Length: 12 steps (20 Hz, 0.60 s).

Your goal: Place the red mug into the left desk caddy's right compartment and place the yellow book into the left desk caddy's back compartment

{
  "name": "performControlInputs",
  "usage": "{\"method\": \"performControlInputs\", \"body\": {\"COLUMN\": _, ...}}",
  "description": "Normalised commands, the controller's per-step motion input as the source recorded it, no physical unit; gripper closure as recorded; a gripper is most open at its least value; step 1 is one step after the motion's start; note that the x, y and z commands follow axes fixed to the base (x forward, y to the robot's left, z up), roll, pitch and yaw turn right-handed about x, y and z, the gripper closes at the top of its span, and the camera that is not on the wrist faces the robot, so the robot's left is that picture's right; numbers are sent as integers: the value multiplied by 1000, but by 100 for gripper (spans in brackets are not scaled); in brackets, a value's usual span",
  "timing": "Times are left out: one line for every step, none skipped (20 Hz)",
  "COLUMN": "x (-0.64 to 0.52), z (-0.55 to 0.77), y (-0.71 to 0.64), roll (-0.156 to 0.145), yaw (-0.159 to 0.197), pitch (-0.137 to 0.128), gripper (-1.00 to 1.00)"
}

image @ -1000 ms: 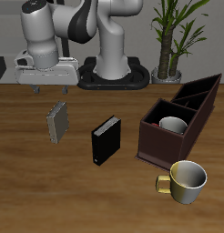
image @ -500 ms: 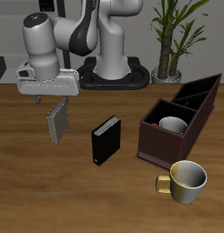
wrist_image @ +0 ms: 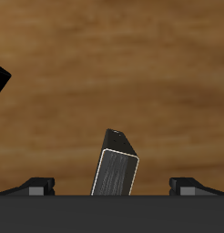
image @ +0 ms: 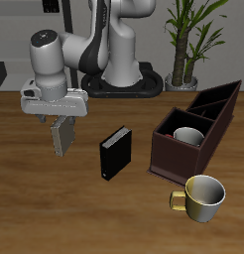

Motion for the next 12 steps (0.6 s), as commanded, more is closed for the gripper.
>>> {"method": "performControlInputs", "body": {"x": 139, "z": -303, "y": -106, "roll": -18, "yaw": -17, "pitch": 30, "gripper": -100}}
{"method": "performControlInputs", "body": {"x": 132, "z": -619, "y": -146, "roll": -65, "yaw": 6, "pitch": 95, "gripper": 100}}
{"method": "performControlInputs", "body": {"x": 114, "z": -366, "y": -83, "roll": -47, "yaw": -58, "pitch": 63, "gripper": 100}}
{"method": "performControlInputs", "body": {"x": 99, "z": -325, "y": 11, "roll": 14, "yaw": 6, "pitch": 61, "gripper": 100}}
{"method": "performControlInputs", "body": {"x": 64, "z": -269, "y": -124, "roll": -28, "yaw": -71, "pitch": 127, "gripper": 100}}
{"method": "performControlInputs", "body": {"x": -56, "z": 28, "y": 107, "roll": -16, "yaw": 5, "pitch": -52, "gripper": 100}}
{"method": "performControlInputs", "body": {"x": -20, "z": -49, "y": 273, "roll": 132, "yaw": 25, "pitch": -16, "gripper": 100}}
{"method": "performControlInputs", "body": {"x": -31, "z": 104, "y": 39, "roll": -37, "yaw": -10, "pitch": -17, "gripper": 100}}
{"method": "performControlInputs", "body": {"x": -71, "z": 201, "y": 193, "roll": 16, "yaw": -73, "pitch": -11, "gripper": 100}}
{"method": "performControlInputs", "body": {"x": 14, "z": 185, "y": 241, "roll": 58, "yaw": 50, "pitch": -38, "gripper": 100}}
{"method": "performControlInputs", "body": {"x": -82, "z": 300, "y": 196, "roll": -23, "yaw": 26, "pitch": -26, "gripper": 100}}
{"method": "performControlInputs", "body": {"x": 59, "z": 229, "y": 157, "roll": 36, "yaw": -38, "pitch": -38, "gripper": 100}}
